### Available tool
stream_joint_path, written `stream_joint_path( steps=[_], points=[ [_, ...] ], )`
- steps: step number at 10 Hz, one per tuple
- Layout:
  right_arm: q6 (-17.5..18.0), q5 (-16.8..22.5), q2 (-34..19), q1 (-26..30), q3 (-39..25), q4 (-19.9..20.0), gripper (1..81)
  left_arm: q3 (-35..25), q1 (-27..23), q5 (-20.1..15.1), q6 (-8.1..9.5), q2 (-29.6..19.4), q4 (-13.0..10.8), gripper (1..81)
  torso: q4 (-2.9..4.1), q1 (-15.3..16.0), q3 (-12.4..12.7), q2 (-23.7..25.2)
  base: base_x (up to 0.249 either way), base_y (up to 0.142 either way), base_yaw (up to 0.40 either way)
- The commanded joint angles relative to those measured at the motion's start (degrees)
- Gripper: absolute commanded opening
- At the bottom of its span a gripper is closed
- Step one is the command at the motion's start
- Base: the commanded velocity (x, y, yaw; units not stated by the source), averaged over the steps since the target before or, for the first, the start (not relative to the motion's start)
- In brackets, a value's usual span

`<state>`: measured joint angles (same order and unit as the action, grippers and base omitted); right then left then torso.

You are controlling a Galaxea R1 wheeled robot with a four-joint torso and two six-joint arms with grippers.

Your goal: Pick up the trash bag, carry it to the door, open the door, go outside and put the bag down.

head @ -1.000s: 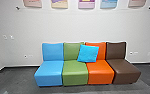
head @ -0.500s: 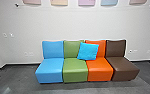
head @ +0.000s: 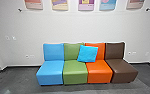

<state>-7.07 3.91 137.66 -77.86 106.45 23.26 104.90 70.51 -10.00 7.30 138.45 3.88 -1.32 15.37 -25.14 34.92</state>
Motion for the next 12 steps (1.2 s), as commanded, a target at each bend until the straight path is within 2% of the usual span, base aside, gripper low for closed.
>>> stream_joint_path(
  steps=[1, 5, 6, 7, 8, 10, 12],
  points=[
    [-0.14, 4.79, 1.95, 2.23, 3.84, -0.32, 81.1, 1.27, -2.61, -3.19, -0.27, -0.01, -1.15, 1.0, 0.00, -3.65, -0.02, -5.67, 0.000, 0.000, 0.000],
    [-0.14, 5.49, 5.81, 1.00, 9.11, 0.47, 81.1, 8.38, 0.02, -3.28, -0.27, 5.44, -3.09, 1.0, 0.00, -8.96, 0.50, -13.87, 0.000, 0.000, 0.000],
    [-0.14, 5.49, 7.22, 0.82, 10.79, 0.56, 81.1, 9.71, 0.38, -3.19, -0.27, 6.23, -3.09, 1.0, 0.00, -10.32, 2.26, -15.99, 0.000, 0.000, 0.000],
    [-0.14, 5.57, 8.96, 0.73, 12.71, 0.56, 81.1, 10.76, 0.64, -3.28, -0.27, 7.19, -3.09, 1.0, 0.00, -11.69, 2.33, -18.11, 0.000, 0.000, 0.000],
    [-0.14, 5.58, 10.21, 0.56, 14.30, 0.30, 81.1, 11.56, 0.90, -3.28, -0.27, 7.81, -3.44, 1.0, 0.00, -12.98, 5.32, -20.12, 0.000, 0.000, 0.000],
    [-0.14, 5.58, 11.53, 0.38, 16.32, 0.21, 81.1, 13.58, 1.08, -3.28, -0.27, 9.22, -3.96, 1.0, 0.00, -15.36, 7.51, -23.81, 0.000, 0.000, 0.000],
    [-0.14, 5.58, 11.53, 0.38, 16.24, 0.38, 81.1, 14.89, 1.43, -3.28, -0.27, 10.27, -4.23, 1.0, 0.00, -15.37, 10.43, -27.98, 0.000, 0.000, 0.000]
  ],
)
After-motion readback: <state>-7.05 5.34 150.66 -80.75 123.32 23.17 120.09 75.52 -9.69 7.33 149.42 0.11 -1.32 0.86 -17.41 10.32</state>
